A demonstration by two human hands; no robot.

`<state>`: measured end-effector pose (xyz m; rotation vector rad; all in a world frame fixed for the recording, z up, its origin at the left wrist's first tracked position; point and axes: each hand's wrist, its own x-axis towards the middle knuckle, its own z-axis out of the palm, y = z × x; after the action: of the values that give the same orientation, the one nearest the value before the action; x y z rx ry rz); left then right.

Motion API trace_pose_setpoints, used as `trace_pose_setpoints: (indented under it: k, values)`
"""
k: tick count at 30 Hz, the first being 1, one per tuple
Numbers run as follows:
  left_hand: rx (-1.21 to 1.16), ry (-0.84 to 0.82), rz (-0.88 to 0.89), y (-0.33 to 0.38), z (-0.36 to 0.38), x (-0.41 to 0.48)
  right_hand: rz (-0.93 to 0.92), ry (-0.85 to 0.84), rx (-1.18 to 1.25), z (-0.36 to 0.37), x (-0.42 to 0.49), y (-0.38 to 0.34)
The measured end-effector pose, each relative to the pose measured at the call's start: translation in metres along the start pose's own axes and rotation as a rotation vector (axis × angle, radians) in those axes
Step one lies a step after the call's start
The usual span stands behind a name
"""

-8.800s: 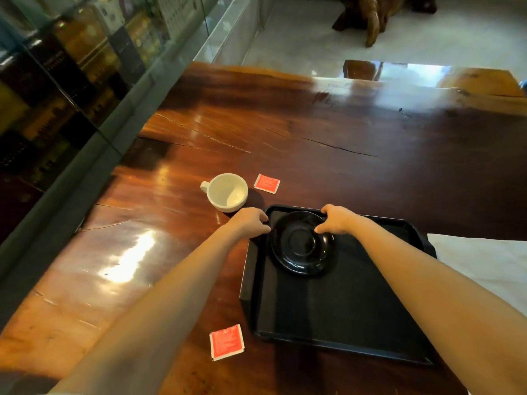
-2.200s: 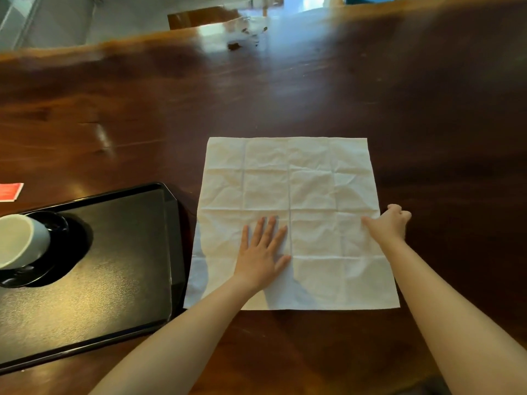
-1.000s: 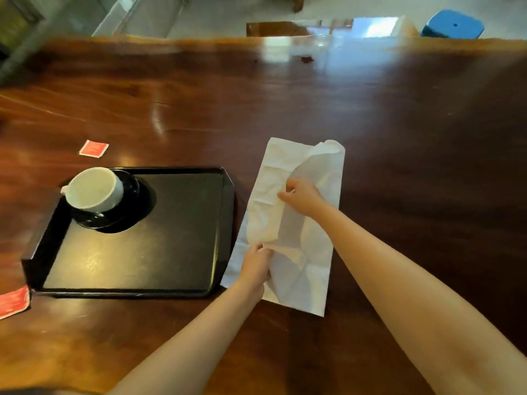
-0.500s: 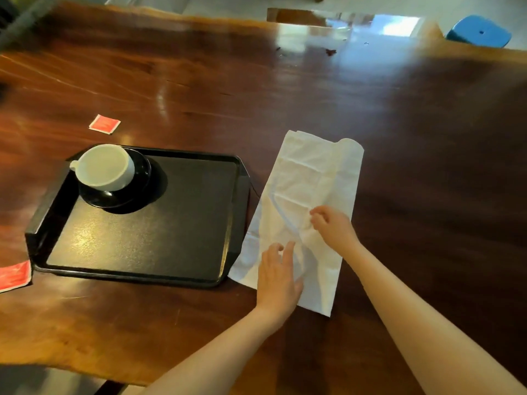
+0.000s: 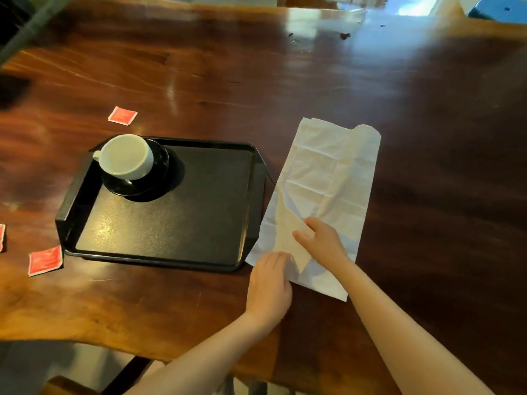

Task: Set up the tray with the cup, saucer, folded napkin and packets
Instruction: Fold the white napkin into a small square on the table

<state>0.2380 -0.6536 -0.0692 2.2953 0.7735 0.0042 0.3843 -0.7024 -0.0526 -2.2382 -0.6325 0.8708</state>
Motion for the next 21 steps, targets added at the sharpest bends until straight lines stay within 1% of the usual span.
trace_pose_setpoints:
  k: [1,3,5,8,12,15,17,19,21]
  values:
    - [0.033,-0.032,0.032,-0.001,0.002,-0.005,-0.003,0.042,0.010,-0.001,-0.004,0.002]
    - [0.036,-0.092,0.029,-0.002,0.009,-0.015,0.005,0.093,0.055,-0.004,-0.012,0.003]
    - [0.001,-0.142,0.030,0.004,0.017,-0.023,0.024,0.094,0.103,-0.007,-0.020,0.003]
    - [-0.087,-0.194,0.040,0.014,0.023,-0.031,0.037,0.083,0.083,-0.006,-0.031,0.007]
    - [-0.194,-0.132,-0.049,-0.004,0.001,-0.032,0.071,0.060,0.085,0.014,-0.039,0.010]
    - [-0.221,-0.065,-0.163,-0.028,-0.017,-0.034,0.077,-0.025,0.142,0.040,-0.041,0.008]
    - [-0.271,-0.049,-0.240,-0.035,-0.022,-0.032,0.045,-0.082,0.091,0.054,-0.042,0.010]
    - [-0.325,-0.036,-0.277,-0.036,-0.022,-0.028,0.018,-0.066,0.027,0.061,-0.044,0.012]
    - [-0.385,-0.024,-0.316,-0.035,-0.019,-0.022,-0.014,0.008,-0.025,0.062,-0.047,0.016]
